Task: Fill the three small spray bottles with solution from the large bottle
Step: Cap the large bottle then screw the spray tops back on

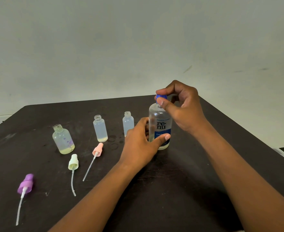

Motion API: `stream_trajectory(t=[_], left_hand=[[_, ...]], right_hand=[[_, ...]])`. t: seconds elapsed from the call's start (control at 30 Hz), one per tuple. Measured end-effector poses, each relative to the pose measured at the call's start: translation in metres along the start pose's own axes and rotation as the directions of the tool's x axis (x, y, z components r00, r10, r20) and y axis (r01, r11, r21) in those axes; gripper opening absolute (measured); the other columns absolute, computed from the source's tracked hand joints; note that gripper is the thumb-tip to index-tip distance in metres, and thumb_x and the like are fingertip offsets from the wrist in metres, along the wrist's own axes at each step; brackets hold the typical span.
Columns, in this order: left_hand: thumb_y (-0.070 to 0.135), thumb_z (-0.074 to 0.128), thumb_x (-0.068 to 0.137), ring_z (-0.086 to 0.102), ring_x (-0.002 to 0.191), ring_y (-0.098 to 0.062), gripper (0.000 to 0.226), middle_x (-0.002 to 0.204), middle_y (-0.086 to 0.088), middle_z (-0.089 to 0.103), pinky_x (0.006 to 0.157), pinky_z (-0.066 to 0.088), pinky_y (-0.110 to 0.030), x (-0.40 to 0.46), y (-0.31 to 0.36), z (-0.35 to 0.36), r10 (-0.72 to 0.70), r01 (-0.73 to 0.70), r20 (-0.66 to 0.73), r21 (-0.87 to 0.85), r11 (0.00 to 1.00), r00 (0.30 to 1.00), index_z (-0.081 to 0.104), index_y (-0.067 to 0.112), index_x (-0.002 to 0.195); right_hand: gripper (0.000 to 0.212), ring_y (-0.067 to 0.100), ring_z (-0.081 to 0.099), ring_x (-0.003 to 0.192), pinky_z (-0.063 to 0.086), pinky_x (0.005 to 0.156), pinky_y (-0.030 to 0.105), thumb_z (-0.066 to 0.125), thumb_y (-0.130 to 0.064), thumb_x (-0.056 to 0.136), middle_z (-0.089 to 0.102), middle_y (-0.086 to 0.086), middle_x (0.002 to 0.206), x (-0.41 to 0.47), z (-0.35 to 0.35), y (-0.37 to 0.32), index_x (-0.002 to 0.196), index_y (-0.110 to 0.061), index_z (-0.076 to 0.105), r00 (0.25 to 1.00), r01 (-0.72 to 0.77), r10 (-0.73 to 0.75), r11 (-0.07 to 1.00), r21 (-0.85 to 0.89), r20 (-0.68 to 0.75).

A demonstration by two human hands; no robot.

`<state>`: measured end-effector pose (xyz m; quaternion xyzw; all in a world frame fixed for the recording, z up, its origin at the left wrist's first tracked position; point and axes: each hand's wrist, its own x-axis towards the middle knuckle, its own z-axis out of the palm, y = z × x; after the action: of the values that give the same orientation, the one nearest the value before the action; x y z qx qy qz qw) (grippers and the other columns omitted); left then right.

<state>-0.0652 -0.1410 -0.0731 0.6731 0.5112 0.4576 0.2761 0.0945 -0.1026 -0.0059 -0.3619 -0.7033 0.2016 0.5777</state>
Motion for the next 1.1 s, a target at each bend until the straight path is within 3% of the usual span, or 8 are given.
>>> stream_trajectory(t=[0.23, 0.37, 0.43, 0.57, 0.73, 0.83, 0.93, 1.1], left_hand=[[0.048, 0.084, 0.086, 0.067, 0.123, -0.006, 0.065, 0.134, 0.013, 0.070, 0.103, 0.057, -0.027, -0.002, -0.001, 0.000, 0.030, -0.030, -0.004, 0.008, 1.000, 1.000, 0.055, 0.031, 0.141], [0.052, 0.083, 0.085, 0.066, 0.114, 0.002, 0.063, 0.124, 0.021, 0.069, 0.092, 0.053, -0.011, -0.002, -0.001, -0.002, 0.042, -0.042, 0.001, 0.015, 0.999, 0.999, 0.056, 0.035, 0.139], [0.054, 0.083, 0.085, 0.065, 0.107, 0.008, 0.061, 0.115, 0.027, 0.066, 0.083, 0.049, -0.003, -0.003, 0.000, -0.003, 0.039, -0.039, 0.004, 0.010, 0.999, 0.999, 0.056, 0.038, 0.137], [0.054, 0.083, 0.084, 0.066, 0.111, 0.006, 0.064, 0.116, 0.027, 0.066, 0.086, 0.050, -0.005, -0.003, -0.001, -0.004, 0.037, -0.037, 0.008, 0.001, 0.999, 0.999, 0.056, 0.036, 0.140], [0.051, 0.085, 0.083, 0.067, 0.112, 0.009, 0.067, 0.120, 0.025, 0.071, 0.094, 0.055, -0.012, -0.002, -0.004, -0.009, 0.064, -0.065, 0.023, 0.020, 0.998, 0.998, 0.056, 0.036, 0.142], [0.048, 0.088, 0.082, 0.067, 0.115, 0.007, 0.071, 0.126, 0.021, 0.072, 0.099, 0.057, -0.019, -0.004, -0.005, -0.013, 0.052, -0.052, 0.016, 0.017, 0.998, 0.999, 0.055, 0.035, 0.144], [0.045, 0.088, 0.081, 0.067, 0.110, 0.012, 0.067, 0.120, 0.025, 0.071, 0.092, 0.057, -0.012, -0.006, -0.005, -0.017, 0.034, -0.034, 0.017, 0.005, 0.999, 0.999, 0.057, 0.037, 0.140], [0.045, 0.091, 0.079, 0.071, 0.100, 0.005, 0.058, 0.114, 0.023, 0.069, 0.077, 0.060, -0.012, -0.007, 0.000, -0.018, 0.012, -0.011, -0.022, 0.028, 1.000, 1.000, 0.059, 0.038, 0.127]], right_hand=[[0.017, 0.013, 0.069, 0.103, 0.052, 0.077, 0.047, 0.075, -0.012, 0.093, 0.076, -0.011, 0.105, -0.004, -0.004, 0.004, 0.102, -0.026, 0.071, 0.999, 0.022, -0.021, 1.000, -0.019, 0.049], [0.039, 0.027, 0.068, 0.118, 0.057, 0.097, 0.056, 0.072, -0.012, 0.094, 0.075, 0.004, 0.121, -0.005, -0.011, 0.005, 0.132, -0.022, 0.068, 0.984, -0.029, 0.001, 0.987, 0.156, 0.178], [0.055, 0.032, 0.066, 0.120, 0.057, 0.103, 0.048, 0.074, -0.017, 0.092, 0.073, 0.011, 0.124, -0.002, -0.019, 0.006, 0.145, -0.025, 0.059, 0.968, -0.107, 0.042, 0.960, 0.259, 0.246], [0.060, 0.031, 0.065, 0.126, 0.052, 0.110, 0.043, 0.079, -0.023, 0.087, 0.070, 0.013, 0.132, 0.001, -0.034, 0.014, 0.143, -0.024, 0.060, 0.890, -0.236, 0.116, 0.944, 0.228, 0.441], [0.053, 0.022, 0.067, 0.126, 0.055, 0.103, 0.030, 0.078, -0.014, 0.088, 0.072, 0.004, 0.133, -0.001, -0.041, 0.024, 0.138, -0.021, 0.064, 0.744, -0.337, 0.200, 0.936, 0.099, 0.638], [0.053, 0.021, 0.067, 0.126, 0.055, 0.103, 0.031, 0.078, -0.009, 0.088, 0.072, 0.004, 0.132, -0.002, -0.043, 0.027, 0.138, -0.020, 0.064, 0.715, -0.364, 0.241, 0.930, 0.055, 0.657], [0.057, 0.021, 0.067, 0.126, 0.055, 0.101, 0.030, 0.078, -0.009, 0.087, 0.071, 0.004, 0.133, -0.002, -0.045, 0.028, 0.141, -0.019, 0.062, 0.697, -0.384, 0.274, 0.923, 0.023, 0.663], [0.061, 0.034, 0.065, 0.127, 0.052, 0.109, 0.050, 0.079, -0.009, 0.084, 0.071, 0.009, 0.134, -0.002, -0.046, 0.034, 0.142, -0.014, 0.060, 0.720, -0.405, 0.291, 0.913, 0.041, 0.629]])
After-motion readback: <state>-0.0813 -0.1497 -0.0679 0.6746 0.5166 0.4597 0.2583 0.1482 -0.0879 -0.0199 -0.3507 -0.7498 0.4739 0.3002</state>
